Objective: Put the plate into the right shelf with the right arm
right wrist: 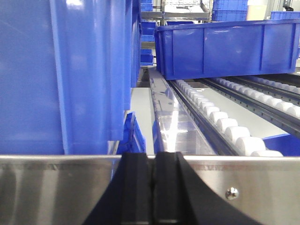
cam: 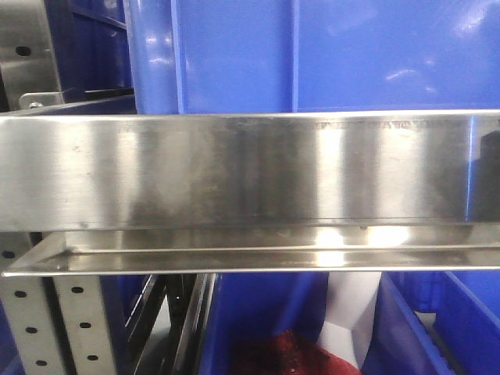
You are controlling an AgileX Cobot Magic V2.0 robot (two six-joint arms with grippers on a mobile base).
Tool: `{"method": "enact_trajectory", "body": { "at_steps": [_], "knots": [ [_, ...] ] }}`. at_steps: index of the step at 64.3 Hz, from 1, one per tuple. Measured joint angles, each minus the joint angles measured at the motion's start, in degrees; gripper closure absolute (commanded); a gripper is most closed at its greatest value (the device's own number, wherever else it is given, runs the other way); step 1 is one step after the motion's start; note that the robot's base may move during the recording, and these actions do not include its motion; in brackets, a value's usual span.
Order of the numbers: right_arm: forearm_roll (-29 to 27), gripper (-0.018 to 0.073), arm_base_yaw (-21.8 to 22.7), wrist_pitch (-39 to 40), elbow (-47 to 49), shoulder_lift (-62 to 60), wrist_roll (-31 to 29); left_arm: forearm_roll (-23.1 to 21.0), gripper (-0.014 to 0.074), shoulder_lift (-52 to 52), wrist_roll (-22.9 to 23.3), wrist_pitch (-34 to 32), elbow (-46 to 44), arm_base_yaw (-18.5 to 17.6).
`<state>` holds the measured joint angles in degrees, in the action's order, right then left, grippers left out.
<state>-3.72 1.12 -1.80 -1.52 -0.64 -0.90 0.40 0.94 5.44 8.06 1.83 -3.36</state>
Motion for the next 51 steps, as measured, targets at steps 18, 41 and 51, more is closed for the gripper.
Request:
{"method": "enact_trajectory", "body": {
  "at_steps": [18, 41, 51],
  "knots": [
    [0.0, 0.0505, 0.0, -3.0, 0.0, 0.0, 0.0, 0.0, 0.0643, 0.0, 0.0, 0.0, 0.0, 0.0],
    [0.1, 0.0505, 0.0, -3.1, 0.0, 0.0, -0.1, 0.0, 0.0643, 0.0, 0.0, 0.0, 0.0, 0.0],
    [0.1, 0.0505, 0.0, -3.1, 0.0, 0.0, -0.1, 0.0, 0.0643, 0.0, 0.0, 0.0, 0.0, 0.0]
  ]
}}
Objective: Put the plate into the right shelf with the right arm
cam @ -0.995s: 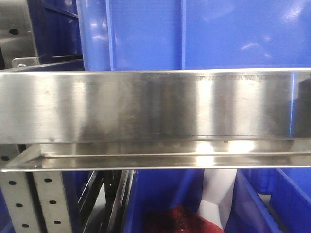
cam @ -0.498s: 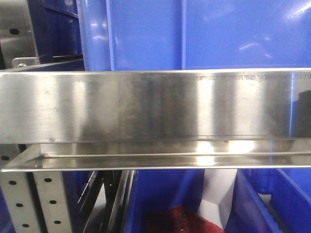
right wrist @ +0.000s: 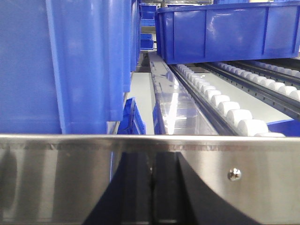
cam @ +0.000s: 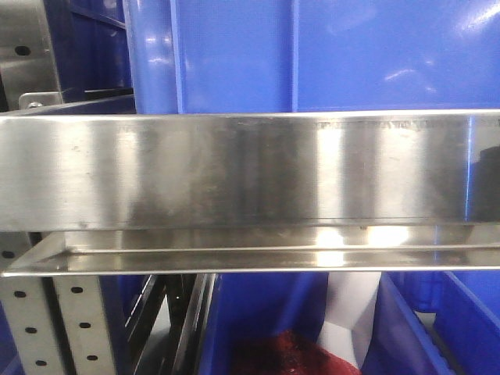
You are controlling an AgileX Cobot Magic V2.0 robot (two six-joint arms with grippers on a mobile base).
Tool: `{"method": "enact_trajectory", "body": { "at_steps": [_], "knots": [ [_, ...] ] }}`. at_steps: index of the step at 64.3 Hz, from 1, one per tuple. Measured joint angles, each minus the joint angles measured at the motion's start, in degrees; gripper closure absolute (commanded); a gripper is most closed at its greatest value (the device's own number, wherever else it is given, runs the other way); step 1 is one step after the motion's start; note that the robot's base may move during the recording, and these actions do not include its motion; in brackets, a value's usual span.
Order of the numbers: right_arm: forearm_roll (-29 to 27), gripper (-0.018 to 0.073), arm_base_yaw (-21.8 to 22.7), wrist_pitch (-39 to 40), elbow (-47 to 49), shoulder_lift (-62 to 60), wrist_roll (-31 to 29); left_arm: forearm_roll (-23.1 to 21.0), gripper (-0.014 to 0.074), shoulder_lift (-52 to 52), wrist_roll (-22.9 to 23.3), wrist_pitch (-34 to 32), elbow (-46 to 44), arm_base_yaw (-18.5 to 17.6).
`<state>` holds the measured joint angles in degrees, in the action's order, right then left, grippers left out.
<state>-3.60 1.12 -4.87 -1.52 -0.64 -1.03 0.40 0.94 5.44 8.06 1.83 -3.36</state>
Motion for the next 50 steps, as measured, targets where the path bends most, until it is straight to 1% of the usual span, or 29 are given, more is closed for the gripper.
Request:
{"method": "enact_trajectory", "body": {
  "at_steps": [50],
  "knots": [
    [0.0, 0.0505, 0.0, -0.1, 0.0, 0.0, 0.0, 0.0, 0.0643, 0.0, 0.0, 0.0, 0.0, 0.0]
  ]
}}
